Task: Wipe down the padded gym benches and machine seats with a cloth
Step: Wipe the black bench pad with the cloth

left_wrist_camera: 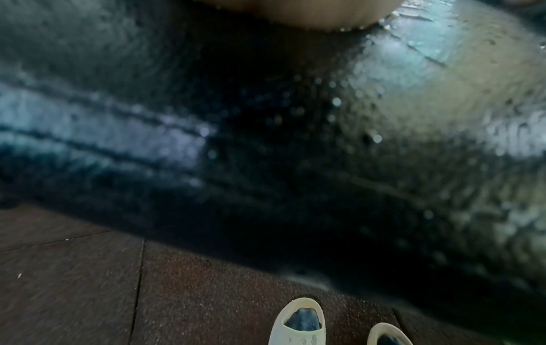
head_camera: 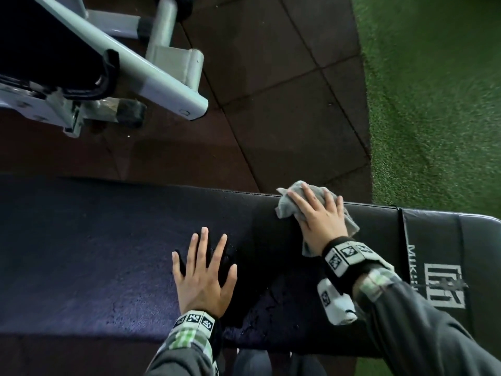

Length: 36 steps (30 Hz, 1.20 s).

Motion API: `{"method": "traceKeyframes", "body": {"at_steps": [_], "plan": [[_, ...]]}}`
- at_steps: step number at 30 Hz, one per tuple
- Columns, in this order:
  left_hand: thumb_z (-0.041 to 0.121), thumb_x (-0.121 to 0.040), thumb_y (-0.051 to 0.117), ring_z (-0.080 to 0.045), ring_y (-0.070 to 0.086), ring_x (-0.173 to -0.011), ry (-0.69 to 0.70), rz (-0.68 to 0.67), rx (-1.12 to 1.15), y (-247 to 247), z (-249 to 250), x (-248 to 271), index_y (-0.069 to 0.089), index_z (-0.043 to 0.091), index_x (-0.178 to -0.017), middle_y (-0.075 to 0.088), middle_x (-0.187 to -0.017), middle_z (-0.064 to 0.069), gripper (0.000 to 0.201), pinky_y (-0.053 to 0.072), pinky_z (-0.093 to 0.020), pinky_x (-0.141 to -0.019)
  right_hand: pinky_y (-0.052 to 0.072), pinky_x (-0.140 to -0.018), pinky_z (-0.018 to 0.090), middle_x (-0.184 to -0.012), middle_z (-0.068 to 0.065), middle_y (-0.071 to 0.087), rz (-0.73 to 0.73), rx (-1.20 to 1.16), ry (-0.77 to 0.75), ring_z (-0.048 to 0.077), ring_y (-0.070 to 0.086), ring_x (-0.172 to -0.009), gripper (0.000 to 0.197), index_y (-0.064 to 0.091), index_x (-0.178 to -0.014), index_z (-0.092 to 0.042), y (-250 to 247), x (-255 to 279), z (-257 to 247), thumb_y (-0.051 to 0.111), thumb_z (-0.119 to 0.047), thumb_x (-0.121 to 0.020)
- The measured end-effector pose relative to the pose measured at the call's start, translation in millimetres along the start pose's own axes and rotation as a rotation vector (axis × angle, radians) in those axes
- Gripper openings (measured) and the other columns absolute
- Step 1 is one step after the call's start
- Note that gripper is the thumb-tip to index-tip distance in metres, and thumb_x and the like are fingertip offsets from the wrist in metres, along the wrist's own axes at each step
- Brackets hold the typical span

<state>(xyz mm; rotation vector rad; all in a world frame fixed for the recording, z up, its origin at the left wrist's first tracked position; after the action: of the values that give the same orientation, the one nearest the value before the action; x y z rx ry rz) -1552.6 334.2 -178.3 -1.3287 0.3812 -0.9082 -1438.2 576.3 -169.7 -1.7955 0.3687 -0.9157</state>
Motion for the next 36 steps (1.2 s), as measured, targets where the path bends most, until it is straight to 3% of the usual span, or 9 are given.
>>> {"method": "traceKeyframes", "body": {"at_steps": [3, 6, 8, 13, 18, 21, 26, 31, 36], "plan": [[0.058, -0.092, 0.034, -0.022, 0.019, -0.15, 0.001, 0.015, 0.004, -0.7, 0.0, -0.3, 0.031, 0.035, -0.151, 0.021, -0.163, -0.003, 0.063, 0.002, -0.055, -0.12, 0.021, -0.106, 0.063, -0.15, -0.007, 0.032, 0.031, 0.044, -0.218, 0.043, 0.029, -0.132, 0.052, 0.031, -0.137, -0.046, 7.1, 17.3, -37.9, 0.038, -0.041, -0.086], [0.057, -0.092, 0.035, -0.023, 0.02, -0.149, 0.0, 0.033, 0.008, -2.6, 1.0, -0.2, 0.033, 0.034, -0.15, 0.023, -0.163, -0.003, 0.062, 0.005, -0.057, -0.119, 0.013, -0.109, 0.058, -0.153, -0.01, 0.021, 0.028, 0.118, -0.453, 0.039, 0.018, -0.138, 0.061, 0.03, -0.139, -0.046, 24.4, 56.9, -42.8, 0.049, -0.034, -0.082], [0.055, -0.092, 0.036, -0.024, 0.022, -0.149, 0.008, 0.053, 0.006, -4.9, 2.4, 0.8, 0.035, 0.033, -0.149, 0.025, -0.162, -0.005, 0.062, 0.009, -0.059, -0.118, 0.015, -0.109, 0.056, -0.154, -0.012, 0.017, -0.017, 0.155, -0.495, 0.036, 0.017, -0.14, 0.068, 0.025, -0.14, -0.048, 32.2, 76.2, -23.3, 0.052, -0.034, -0.079], [0.054, -0.092, 0.037, -0.025, 0.025, -0.148, 0.013, 0.071, -0.004, -7.1, 4.1, 0.8, 0.039, 0.031, -0.148, 0.027, -0.161, -0.006, 0.061, 0.013, -0.061, -0.118, 0.019, -0.11, 0.058, -0.153, -0.009, 0.024, -0.017, 0.066, -0.248, 0.033, 0.013, -0.14, 0.057, 0.023, -0.139, -0.049, 16.8, 62.8, 33.7, 0.036, -0.045, -0.084], [0.056, -0.092, 0.036, -0.024, 0.022, -0.149, -0.004, 0.051, -0.009, -4.2, 2.5, -0.2, 0.037, 0.032, -0.149, 0.025, -0.162, -0.004, 0.062, 0.01, -0.059, -0.118, 0.006, -0.11, 0.059, -0.155, -0.013, 0.014, 0.004, 0.012, -0.046, 0.038, 0.012, -0.14, 0.055, 0.011, -0.14, -0.055, 1.7, 12.4, 20.4, 0.027, -0.044, -0.089], [0.056, -0.091, 0.037, -0.024, 0.024, -0.148, -0.007, 0.05, -0.014, -4.1, 2.4, 0.6, 0.037, 0.033, -0.149, 0.025, -0.162, -0.004, 0.062, 0.011, -0.06, -0.118, 0.018, -0.104, 0.065, -0.152, -0.007, 0.029, 0.007, 0.048, -0.179, 0.046, 0.029, -0.132, 0.055, 0.025, -0.138, -0.049, 2.2, 12.1, -18.8, 0.038, -0.039, -0.086], [0.056, -0.091, 0.037, -0.024, 0.024, -0.148, -0.005, 0.053, 0.004, -5.6, 2.5, 0.2, 0.036, 0.033, -0.148, 0.026, -0.161, -0.004, 0.062, 0.012, -0.06, -0.118, 0.019, -0.109, 0.059, -0.153, -0.009, 0.023, -0.01, 0.16, -0.45, 0.041, 0.022, -0.138, 0.057, 0.029, -0.14, -0.045, 18.3, 49.9, -23.2, 0.042, -0.038, -0.085], [0.055, -0.09, 0.038, -0.023, 0.024, -0.148, -0.004, 0.04, 0.002, -6.3, 3.2, -0.1, 0.039, 0.032, -0.147, 0.027, -0.161, -0.005, 0.061, 0.009, -0.057, -0.119, 0.024, -0.108, 0.06, -0.153, -0.011, 0.022, -0.076, 0.042, -0.185, 0.033, 0.018, -0.14, 0.057, 0.022, -0.14, -0.05, 7.3, 43.3, 28.5, 0.033, -0.046, -0.084], [0.057, -0.091, 0.036, -0.023, 0.023, -0.148, -0.022, 0.003, -0.003, -4.9, 2.5, -0.4, 0.037, 0.033, -0.148, 0.026, -0.161, -0.004, 0.062, 0.007, -0.056, -0.119, 0.006, -0.111, 0.057, -0.153, -0.018, 0.017, -0.124, 0.04, -0.049, 0.037, 0.016, -0.138, 0.065, 0.006, -0.136, -0.062, -9.2, 1.5, -0.9, 0.01, -0.061, -0.071]]}}
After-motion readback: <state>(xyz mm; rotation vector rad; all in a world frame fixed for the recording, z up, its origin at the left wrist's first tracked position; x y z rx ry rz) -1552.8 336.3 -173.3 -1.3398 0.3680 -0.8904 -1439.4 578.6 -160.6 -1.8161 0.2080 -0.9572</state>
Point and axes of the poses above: each hand's wrist, its own x-axis away from the middle knuckle, its own y-axis out of the palm, z = x × y, the point moved 9 cm from there along -x, towards the middle knuckle
